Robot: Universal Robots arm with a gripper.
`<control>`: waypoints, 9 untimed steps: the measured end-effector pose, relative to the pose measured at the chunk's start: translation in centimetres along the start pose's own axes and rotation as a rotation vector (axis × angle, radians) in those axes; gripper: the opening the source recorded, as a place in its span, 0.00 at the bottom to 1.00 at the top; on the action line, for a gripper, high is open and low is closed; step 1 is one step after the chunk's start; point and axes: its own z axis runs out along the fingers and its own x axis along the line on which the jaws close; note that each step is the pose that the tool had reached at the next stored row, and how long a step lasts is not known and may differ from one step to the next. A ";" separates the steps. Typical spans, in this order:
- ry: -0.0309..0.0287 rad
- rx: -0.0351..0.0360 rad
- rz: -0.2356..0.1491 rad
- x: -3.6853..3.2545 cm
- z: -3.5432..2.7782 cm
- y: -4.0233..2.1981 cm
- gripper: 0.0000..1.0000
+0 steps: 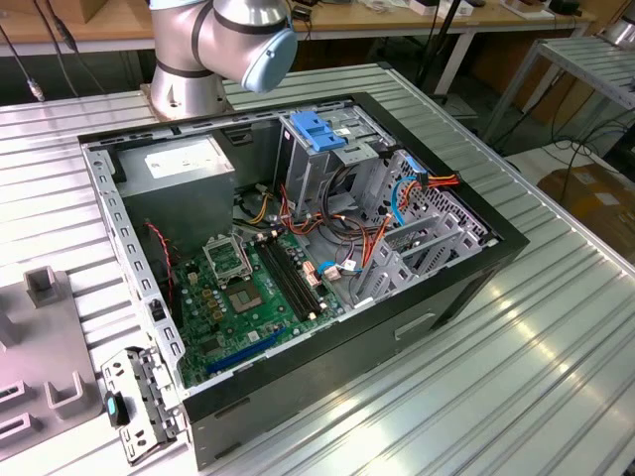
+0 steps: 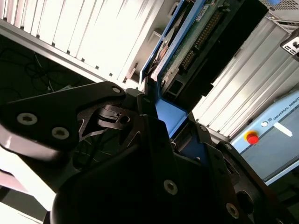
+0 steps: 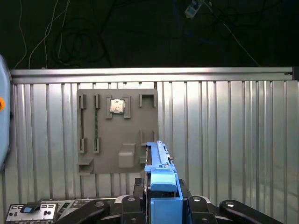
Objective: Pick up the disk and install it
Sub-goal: 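Pick up the disk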
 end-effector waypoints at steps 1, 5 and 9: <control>0.0000 0.0000 0.000 0.00 0.00 -0.10 0.37; -0.0001 0.0001 0.000 -0.02 0.02 -0.57 0.37; 0.0000 0.0000 0.000 -0.03 0.02 -1.02 0.37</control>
